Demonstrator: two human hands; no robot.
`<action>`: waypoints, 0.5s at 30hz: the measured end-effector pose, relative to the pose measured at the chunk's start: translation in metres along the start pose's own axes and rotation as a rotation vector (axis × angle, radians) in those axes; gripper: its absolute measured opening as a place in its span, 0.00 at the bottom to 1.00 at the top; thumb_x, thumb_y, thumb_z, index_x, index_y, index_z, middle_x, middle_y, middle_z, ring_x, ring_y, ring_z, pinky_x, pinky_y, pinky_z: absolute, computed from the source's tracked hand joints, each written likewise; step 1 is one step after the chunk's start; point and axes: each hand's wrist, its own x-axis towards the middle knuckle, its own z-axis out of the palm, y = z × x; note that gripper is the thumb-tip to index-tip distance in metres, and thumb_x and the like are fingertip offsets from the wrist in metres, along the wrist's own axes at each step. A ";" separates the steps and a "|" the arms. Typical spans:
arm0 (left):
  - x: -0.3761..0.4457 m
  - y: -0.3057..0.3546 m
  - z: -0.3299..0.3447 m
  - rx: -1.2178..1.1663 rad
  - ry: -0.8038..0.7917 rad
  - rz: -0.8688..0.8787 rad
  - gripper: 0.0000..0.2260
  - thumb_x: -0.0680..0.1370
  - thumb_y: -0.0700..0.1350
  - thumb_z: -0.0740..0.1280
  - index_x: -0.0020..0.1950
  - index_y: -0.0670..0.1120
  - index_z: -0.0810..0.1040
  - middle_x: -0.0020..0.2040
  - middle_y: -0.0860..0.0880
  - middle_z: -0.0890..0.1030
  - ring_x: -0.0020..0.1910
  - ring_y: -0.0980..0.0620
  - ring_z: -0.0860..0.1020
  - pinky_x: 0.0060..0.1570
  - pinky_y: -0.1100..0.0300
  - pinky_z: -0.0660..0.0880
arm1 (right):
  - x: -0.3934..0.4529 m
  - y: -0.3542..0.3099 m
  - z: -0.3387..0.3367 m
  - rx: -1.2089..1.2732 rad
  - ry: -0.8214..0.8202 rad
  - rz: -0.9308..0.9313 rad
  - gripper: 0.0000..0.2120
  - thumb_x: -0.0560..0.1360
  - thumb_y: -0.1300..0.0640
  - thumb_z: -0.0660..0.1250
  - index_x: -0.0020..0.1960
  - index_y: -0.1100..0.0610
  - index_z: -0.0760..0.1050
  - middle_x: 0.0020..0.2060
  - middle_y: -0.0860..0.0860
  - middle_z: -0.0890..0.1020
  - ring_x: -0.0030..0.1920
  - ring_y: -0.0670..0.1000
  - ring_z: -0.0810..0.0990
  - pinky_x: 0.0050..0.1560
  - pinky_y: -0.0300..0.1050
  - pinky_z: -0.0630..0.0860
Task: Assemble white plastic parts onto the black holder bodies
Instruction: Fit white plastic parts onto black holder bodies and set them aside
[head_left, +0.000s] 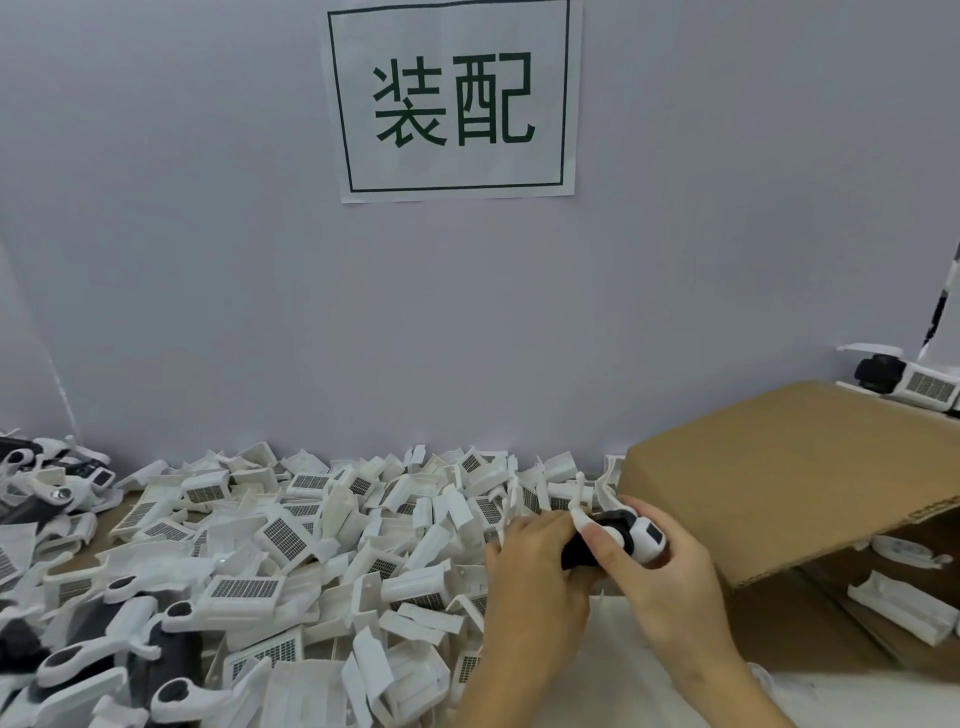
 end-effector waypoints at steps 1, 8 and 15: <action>0.000 0.000 0.000 0.004 -0.018 -0.008 0.10 0.73 0.43 0.71 0.53 0.55 0.81 0.48 0.60 0.82 0.53 0.55 0.78 0.57 0.50 0.74 | 0.001 0.001 -0.001 -0.023 -0.003 -0.005 0.21 0.63 0.48 0.79 0.54 0.53 0.82 0.42 0.48 0.87 0.43 0.46 0.86 0.38 0.35 0.80; 0.001 0.003 -0.003 -0.047 -0.086 -0.058 0.09 0.73 0.44 0.71 0.52 0.54 0.80 0.48 0.58 0.82 0.52 0.51 0.78 0.56 0.47 0.75 | 0.001 0.004 -0.002 -0.120 0.101 -0.010 0.22 0.59 0.37 0.77 0.47 0.48 0.84 0.38 0.44 0.87 0.39 0.43 0.85 0.34 0.35 0.79; -0.003 0.006 0.000 -0.037 -0.017 -0.056 0.10 0.73 0.44 0.70 0.51 0.55 0.75 0.46 0.60 0.78 0.51 0.54 0.73 0.56 0.48 0.72 | 0.003 0.000 -0.003 -0.031 0.144 0.005 0.20 0.61 0.42 0.77 0.46 0.53 0.84 0.36 0.46 0.86 0.35 0.42 0.84 0.32 0.30 0.76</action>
